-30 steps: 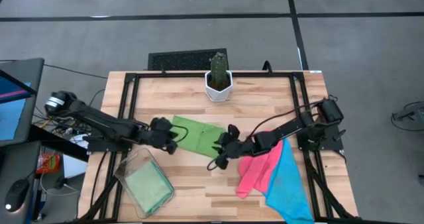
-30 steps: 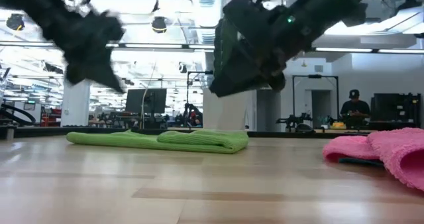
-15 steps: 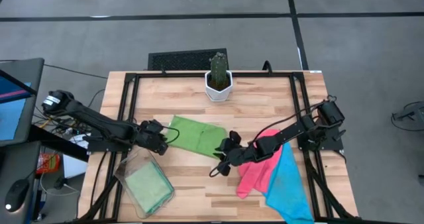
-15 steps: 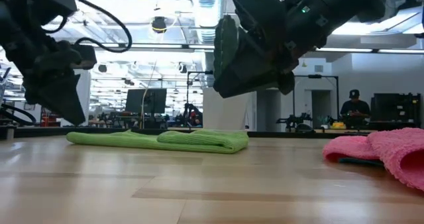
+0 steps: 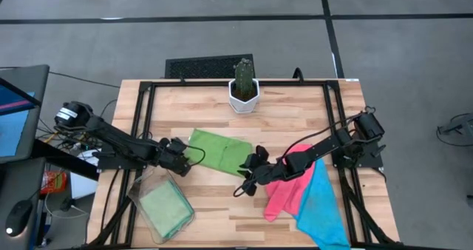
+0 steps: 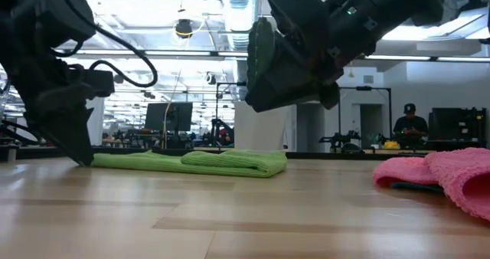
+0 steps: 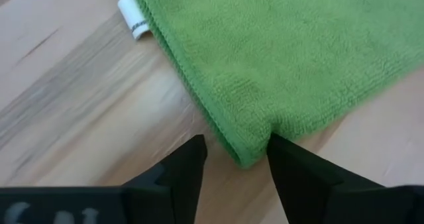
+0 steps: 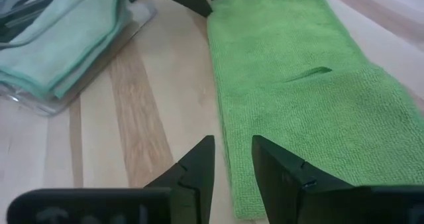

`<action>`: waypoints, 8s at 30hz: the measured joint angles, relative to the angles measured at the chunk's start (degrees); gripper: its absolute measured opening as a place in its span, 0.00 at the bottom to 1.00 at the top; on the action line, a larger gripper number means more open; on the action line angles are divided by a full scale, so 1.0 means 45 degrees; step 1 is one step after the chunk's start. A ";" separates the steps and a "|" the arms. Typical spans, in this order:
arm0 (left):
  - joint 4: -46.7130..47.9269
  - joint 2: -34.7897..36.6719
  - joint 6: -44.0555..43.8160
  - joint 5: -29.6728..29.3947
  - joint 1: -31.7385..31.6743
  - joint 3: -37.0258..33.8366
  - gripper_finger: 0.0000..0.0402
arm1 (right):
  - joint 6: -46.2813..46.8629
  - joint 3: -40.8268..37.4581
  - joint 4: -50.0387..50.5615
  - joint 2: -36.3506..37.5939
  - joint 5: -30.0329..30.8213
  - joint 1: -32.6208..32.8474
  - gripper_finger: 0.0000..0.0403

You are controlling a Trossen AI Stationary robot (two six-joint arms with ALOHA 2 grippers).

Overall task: Fold microfiber towels
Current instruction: Fold the green microfiber cloth

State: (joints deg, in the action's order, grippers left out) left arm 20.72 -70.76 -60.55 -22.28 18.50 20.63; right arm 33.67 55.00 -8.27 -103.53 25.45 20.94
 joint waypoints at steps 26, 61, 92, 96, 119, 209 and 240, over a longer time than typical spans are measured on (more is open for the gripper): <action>-0.0509 -0.0142 0.0500 0.0752 -0.0005 0.1775 0.01 | -0.0126 0.1115 -0.1571 -0.2045 -0.0102 -0.0591 0.12; -0.2155 -0.1829 0.3499 0.2296 -0.0310 0.4979 0.00 | 0.0712 0.1831 0.2531 0.0755 0.1770 0.0511 0.06; -0.0883 -0.8288 0.8319 0.3457 -0.1954 1.2766 0.00 | 0.7872 0.1836 0.7760 0.0869 0.4154 0.4463 0.06; -0.0922 -0.8569 0.8280 0.3670 -0.2230 1.2699 0.00 | 0.8196 0.1835 0.8086 0.0869 0.4181 0.4606 0.05; -0.2739 -1.0103 0.7593 0.4938 -0.2284 1.2833 0.00 | 0.8204 0.1836 0.8227 0.0869 0.4167 0.4674 0.09; -0.5180 -0.7641 1.5839 -0.0213 0.0714 0.7380 0.25 | 0.8202 0.1836 0.8496 0.0867 0.3623 0.4655 0.33; -0.5767 -0.7923 1.5747 0.0170 0.0817 0.7387 0.43 | 0.8204 0.1835 0.8440 0.0865 0.3625 0.4655 0.33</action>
State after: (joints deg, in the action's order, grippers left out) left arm -5.23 -106.41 10.31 -21.51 22.18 53.88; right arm 70.59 63.26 29.71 -99.63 41.77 41.89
